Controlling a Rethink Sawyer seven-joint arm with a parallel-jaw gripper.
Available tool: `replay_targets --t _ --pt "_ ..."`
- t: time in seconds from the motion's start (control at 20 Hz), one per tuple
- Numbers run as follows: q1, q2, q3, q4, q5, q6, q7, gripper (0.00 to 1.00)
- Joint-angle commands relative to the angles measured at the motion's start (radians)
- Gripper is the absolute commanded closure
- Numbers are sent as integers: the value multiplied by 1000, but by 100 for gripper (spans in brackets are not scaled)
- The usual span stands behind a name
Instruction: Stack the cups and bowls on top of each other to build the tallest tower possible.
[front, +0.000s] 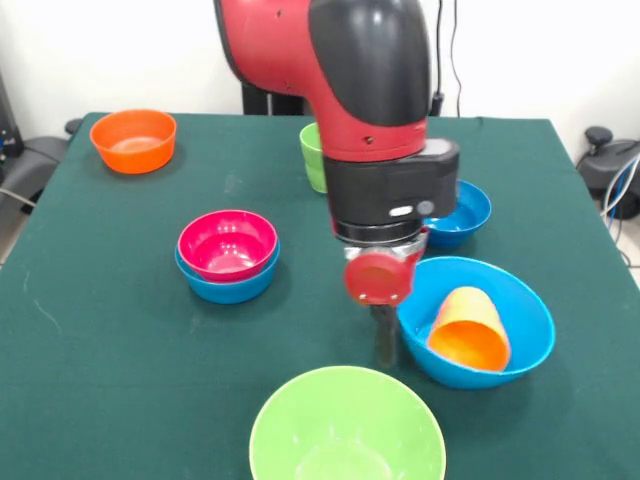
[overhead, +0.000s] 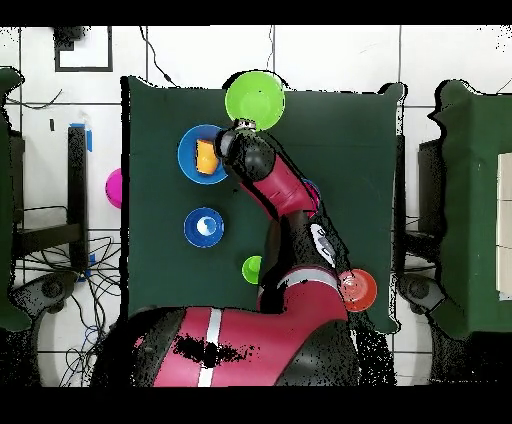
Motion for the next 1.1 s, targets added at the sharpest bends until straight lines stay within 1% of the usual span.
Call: replay_targets --t 0.05,0.25,0.3,0.45,0.65,0.7,0.85,0.9,1.1 --pt "43 -45 120 50 30 156 155 0" --pt "67 -43 103 33 35 169 174 0" --pt "68 -51 100 41 35 171 174 0" --pt "98 -70 52 30 22 221 194 0" --pt "113 -100 8 29 -3 274 186 0" --pt "80 -107 9 45 -9 280 155 0" --pt "86 -115 -14 33 -18 307 152 0" --pt "54 -120 -4 53 -19 299 120 0" --pt "49 -112 -10 36 -26 301 106 0"
